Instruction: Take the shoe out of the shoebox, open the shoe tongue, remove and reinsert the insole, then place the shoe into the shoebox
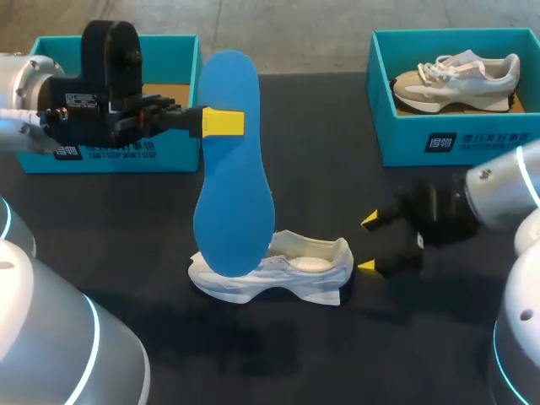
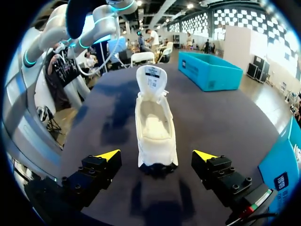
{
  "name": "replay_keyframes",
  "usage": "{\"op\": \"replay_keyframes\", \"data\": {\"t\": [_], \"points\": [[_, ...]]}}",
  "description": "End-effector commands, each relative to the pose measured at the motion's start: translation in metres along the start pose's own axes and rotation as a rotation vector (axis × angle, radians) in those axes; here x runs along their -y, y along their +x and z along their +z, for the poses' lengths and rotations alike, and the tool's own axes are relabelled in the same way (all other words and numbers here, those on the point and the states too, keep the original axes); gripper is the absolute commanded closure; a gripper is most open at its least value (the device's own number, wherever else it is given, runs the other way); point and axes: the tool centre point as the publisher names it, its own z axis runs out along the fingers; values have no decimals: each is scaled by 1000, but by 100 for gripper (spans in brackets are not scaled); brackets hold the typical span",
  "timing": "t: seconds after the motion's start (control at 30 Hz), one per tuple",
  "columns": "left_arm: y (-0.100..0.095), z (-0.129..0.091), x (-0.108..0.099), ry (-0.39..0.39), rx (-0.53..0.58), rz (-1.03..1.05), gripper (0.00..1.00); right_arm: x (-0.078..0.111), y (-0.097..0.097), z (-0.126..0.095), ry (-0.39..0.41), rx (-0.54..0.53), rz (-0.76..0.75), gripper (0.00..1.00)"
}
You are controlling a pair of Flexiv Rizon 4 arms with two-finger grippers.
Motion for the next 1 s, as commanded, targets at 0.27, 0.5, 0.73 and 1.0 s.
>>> {"op": "replay_keyframes", "data": {"t": [0.27, 0.5, 0.73, 1.0], "points": [[-1, 1, -1, 2, -1, 1, 100, -25, -11, 10, 527, -5, 3, 0], [-1, 1, -1, 2, -1, 1, 100, -34, -12, 13, 571, -10, -14, 0], [-1, 1, -1, 2, -1, 1, 100, -46, -16, 20, 669, -24, -24, 0], [-1, 1, -1, 2, -1, 1, 100, -52, -23, 32, 744, -24, -30, 0]]}}
